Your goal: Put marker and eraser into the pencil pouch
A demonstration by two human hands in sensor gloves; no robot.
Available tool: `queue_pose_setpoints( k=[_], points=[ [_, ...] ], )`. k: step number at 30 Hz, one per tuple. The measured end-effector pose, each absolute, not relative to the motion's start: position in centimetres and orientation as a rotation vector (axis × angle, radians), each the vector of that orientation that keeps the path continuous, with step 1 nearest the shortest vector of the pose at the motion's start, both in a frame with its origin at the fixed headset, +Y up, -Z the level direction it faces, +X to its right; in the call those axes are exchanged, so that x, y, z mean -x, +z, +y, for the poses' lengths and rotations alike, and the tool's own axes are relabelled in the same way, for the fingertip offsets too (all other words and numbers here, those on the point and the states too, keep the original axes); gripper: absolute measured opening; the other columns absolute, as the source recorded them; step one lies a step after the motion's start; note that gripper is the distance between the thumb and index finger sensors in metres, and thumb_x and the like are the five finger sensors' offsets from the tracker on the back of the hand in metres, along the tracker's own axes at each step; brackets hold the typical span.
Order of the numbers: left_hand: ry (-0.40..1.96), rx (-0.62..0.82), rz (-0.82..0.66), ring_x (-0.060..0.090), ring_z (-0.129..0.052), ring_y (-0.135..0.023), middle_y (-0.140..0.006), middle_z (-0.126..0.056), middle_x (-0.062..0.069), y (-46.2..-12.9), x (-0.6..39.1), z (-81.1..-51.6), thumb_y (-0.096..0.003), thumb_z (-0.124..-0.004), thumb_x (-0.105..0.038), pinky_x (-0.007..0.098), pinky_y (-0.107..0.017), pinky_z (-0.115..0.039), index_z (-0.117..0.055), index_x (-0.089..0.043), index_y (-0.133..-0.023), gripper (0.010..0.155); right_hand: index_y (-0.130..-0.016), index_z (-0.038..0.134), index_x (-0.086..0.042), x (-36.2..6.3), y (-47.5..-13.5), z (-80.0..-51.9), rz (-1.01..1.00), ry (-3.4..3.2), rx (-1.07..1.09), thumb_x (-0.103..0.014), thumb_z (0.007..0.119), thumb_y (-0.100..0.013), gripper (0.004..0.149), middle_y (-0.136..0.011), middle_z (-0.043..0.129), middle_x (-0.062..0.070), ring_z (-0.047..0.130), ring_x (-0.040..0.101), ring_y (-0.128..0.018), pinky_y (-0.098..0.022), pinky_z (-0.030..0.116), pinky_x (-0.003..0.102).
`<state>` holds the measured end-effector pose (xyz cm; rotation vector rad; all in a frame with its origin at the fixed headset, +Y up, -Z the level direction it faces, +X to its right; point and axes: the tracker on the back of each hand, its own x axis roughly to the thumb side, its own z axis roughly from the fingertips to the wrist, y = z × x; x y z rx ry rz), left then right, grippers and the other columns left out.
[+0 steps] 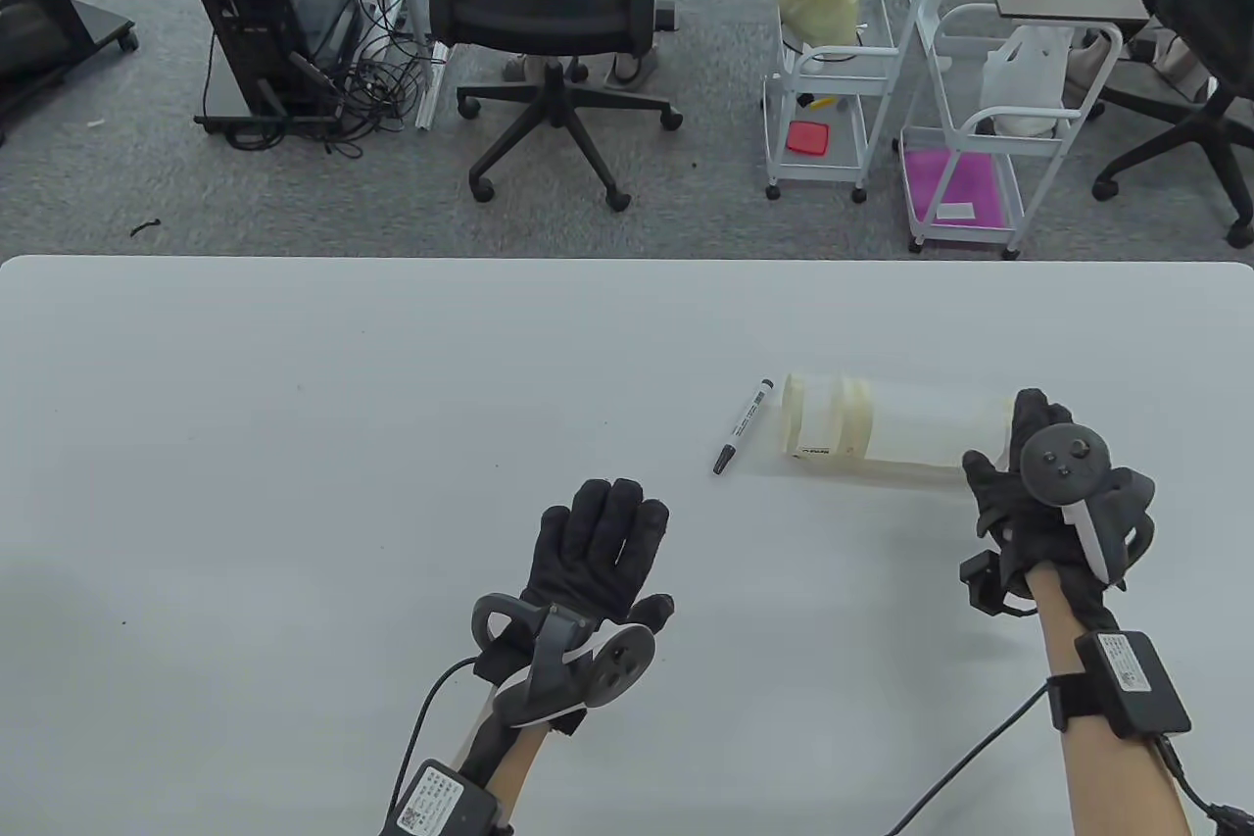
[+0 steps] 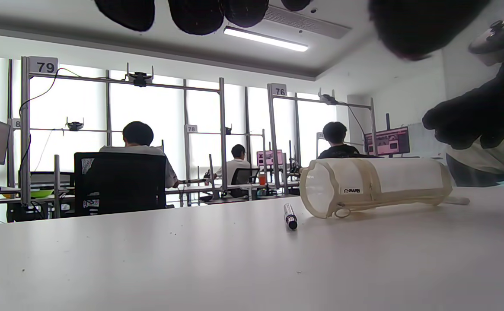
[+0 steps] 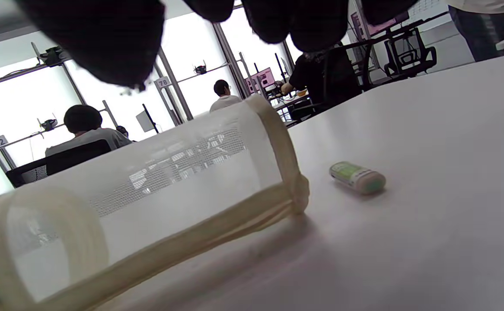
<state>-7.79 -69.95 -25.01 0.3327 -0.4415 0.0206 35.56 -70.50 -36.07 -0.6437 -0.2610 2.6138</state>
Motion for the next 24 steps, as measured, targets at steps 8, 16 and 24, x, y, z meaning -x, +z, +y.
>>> queue_pose_setpoints(
  k=[8, 16, 24],
  points=[
    [0.015, -0.324, -0.436, 0.04, -0.048, -0.116, -0.127, -0.038, 0.012, -25.0, 7.8, -69.9, -0.0453, -0.064, -0.062, 0.064, -0.079, -0.052, -0.031, -0.025, -0.116, 0.087, -0.103, 0.059, -0.016, -37.8, -37.9, -74.3, -0.093, 2.442, 0.844, -0.043, 0.082, -0.038, 0.075, -0.107, 0.056, 0.019, 0.064, 0.047, -0.098, -0.069, 0.052, 0.061],
    [0.014, -0.321, -0.438, 0.041, -0.048, -0.116, -0.127, -0.038, 0.012, -25.0, 7.9, -69.9, -0.0452, -0.064, -0.062, 0.064, -0.079, -0.052, -0.031, -0.025, -0.116, 0.087, -0.074, 0.092, -0.02, -38.9, -37.9, -75.2, -0.206, 2.208, 0.834, -0.034, 0.088, -0.036, 0.041, -0.1, 0.07, 0.012, 0.068, 0.043, -0.097, -0.07, 0.048, 0.059],
    [0.027, -0.319, -0.45, 0.04, -0.048, -0.116, -0.127, -0.038, 0.011, -25.0, 7.7, -69.9, -0.0452, -0.065, -0.062, 0.064, -0.079, -0.052, -0.03, -0.025, -0.116, 0.087, -0.076, 0.088, -0.021, -38.2, -36.5, -72.8, -0.391, 2.097, 0.572, -0.035, 0.087, -0.037, 0.041, -0.081, 0.093, 0.01, 0.094, 0.039, -0.076, -0.062, 0.064, 0.062]
  ],
)
